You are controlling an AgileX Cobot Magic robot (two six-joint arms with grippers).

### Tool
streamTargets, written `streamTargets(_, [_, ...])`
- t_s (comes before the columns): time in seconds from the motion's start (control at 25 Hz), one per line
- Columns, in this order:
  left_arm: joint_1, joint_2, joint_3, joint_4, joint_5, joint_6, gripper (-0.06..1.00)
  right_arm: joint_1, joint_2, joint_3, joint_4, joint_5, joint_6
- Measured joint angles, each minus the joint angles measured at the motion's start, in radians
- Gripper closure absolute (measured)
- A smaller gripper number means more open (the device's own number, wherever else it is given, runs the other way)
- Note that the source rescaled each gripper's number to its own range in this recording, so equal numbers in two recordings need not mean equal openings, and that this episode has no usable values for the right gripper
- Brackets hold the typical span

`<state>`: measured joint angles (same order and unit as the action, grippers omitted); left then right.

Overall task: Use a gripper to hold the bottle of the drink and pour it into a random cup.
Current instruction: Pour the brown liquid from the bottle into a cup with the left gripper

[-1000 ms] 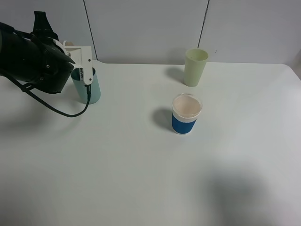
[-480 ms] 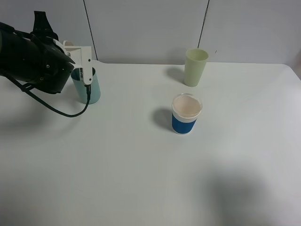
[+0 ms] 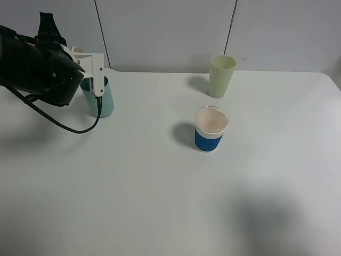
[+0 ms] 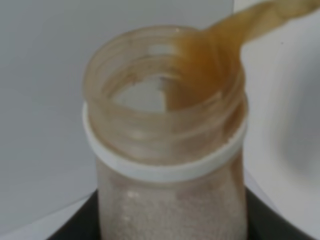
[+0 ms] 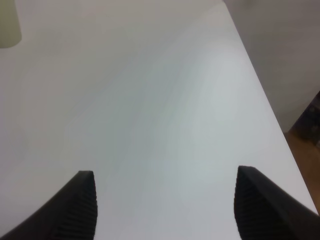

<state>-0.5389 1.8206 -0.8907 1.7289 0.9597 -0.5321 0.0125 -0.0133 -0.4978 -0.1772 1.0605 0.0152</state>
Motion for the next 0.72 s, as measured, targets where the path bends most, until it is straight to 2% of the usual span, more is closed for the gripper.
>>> streamTargets(0.72, [0.0, 0.0, 0.0, 0.0, 0.002, 0.059, 0.94, 0.0, 0.0, 0.0, 0.0, 0.0, 0.0])
